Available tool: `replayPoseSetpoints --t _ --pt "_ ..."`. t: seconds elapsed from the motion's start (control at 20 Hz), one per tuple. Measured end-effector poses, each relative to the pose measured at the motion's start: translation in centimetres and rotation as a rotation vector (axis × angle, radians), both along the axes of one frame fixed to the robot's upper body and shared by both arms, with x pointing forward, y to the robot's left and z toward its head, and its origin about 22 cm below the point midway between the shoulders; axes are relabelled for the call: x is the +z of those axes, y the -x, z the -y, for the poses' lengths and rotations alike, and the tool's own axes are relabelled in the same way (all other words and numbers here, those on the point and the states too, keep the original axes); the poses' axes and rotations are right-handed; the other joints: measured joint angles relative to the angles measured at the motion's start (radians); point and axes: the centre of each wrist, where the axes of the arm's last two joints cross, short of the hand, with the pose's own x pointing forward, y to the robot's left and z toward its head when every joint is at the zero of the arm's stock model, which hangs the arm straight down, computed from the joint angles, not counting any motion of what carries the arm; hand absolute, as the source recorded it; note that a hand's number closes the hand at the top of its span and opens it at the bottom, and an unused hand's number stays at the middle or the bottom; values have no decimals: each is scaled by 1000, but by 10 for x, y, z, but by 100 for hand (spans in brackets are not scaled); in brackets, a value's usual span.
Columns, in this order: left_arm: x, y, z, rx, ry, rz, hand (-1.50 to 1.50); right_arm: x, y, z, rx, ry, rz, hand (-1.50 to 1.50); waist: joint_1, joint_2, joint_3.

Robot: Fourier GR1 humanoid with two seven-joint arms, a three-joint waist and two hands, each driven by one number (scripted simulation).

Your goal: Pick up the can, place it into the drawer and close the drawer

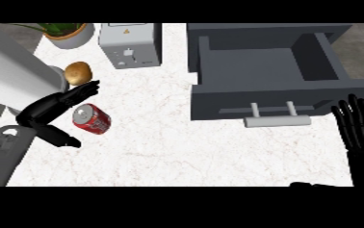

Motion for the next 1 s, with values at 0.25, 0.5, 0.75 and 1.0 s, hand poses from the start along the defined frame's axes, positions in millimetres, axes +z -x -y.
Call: replayPoseSetpoints --t 0.25,0.5,0.75,1.0 --pt "-13 3 -5 15 -25 -11 -150 3 0 1 4 3 5 -150 -5 2 0" --pt "-20 3 -6 13 -42 -5 -150 5 0 -1 3 -4 9 -150 -6 2 1" --pt "-22 -3 -1 8 -41 6 -150 7 -1 -6 11 -4 12 -150 -8 1 2" --pt "-27 -7 3 1 -45 11 -150 9 2 -5 16 -2 14 -150 -11 1 3"
